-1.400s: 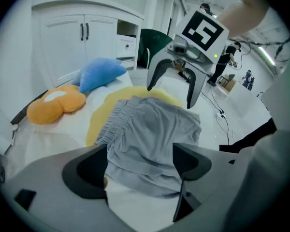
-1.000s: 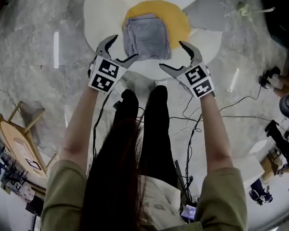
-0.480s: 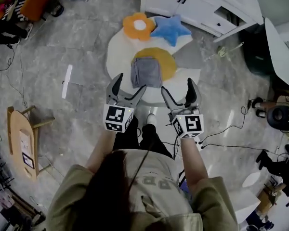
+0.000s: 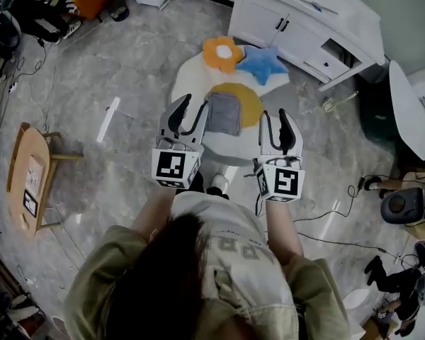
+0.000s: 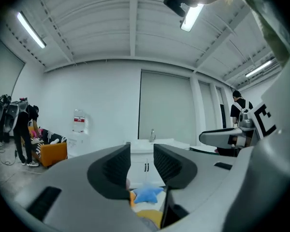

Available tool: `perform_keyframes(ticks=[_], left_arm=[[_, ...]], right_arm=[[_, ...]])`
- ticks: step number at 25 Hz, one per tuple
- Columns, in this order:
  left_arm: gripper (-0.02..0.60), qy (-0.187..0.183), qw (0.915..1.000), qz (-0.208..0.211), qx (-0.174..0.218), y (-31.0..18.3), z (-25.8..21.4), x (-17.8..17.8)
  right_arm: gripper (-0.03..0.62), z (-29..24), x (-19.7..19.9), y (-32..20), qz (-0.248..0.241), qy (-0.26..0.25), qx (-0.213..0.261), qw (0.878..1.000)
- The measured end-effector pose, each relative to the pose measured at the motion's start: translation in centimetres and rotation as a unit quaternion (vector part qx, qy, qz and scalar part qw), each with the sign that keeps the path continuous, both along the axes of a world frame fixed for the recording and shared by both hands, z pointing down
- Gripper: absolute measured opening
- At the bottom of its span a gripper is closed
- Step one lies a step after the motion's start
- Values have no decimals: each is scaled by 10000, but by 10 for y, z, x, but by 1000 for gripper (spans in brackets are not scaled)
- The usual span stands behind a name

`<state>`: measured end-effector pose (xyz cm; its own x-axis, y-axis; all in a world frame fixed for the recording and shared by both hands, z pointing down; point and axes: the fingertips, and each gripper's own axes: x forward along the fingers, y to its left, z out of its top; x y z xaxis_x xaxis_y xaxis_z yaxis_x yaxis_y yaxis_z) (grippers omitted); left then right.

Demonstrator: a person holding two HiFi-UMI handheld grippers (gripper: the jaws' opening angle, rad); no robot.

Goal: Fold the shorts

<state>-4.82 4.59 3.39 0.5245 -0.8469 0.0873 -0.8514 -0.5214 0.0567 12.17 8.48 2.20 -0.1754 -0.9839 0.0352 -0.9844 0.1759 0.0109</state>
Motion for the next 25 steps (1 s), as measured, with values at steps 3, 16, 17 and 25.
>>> perform_keyframes(ticks=[3,16,17,25], left_arm=[[98,52,9994,-124,332,7,-25,-1],[11,13,9948,-371,950,54,-54,8],[11,23,9944,-367,988,55,-58,9],[11,52,9937,-406,1040,59,-65,7]], right_arm=[[138,-18,3,10,55,-50,171,9998],[2,-55,4,57,-171,225,629,9976],[2,-58,5,57,-169,224,652,9975],[2,-59,1,57,-204,196,671,9973]])
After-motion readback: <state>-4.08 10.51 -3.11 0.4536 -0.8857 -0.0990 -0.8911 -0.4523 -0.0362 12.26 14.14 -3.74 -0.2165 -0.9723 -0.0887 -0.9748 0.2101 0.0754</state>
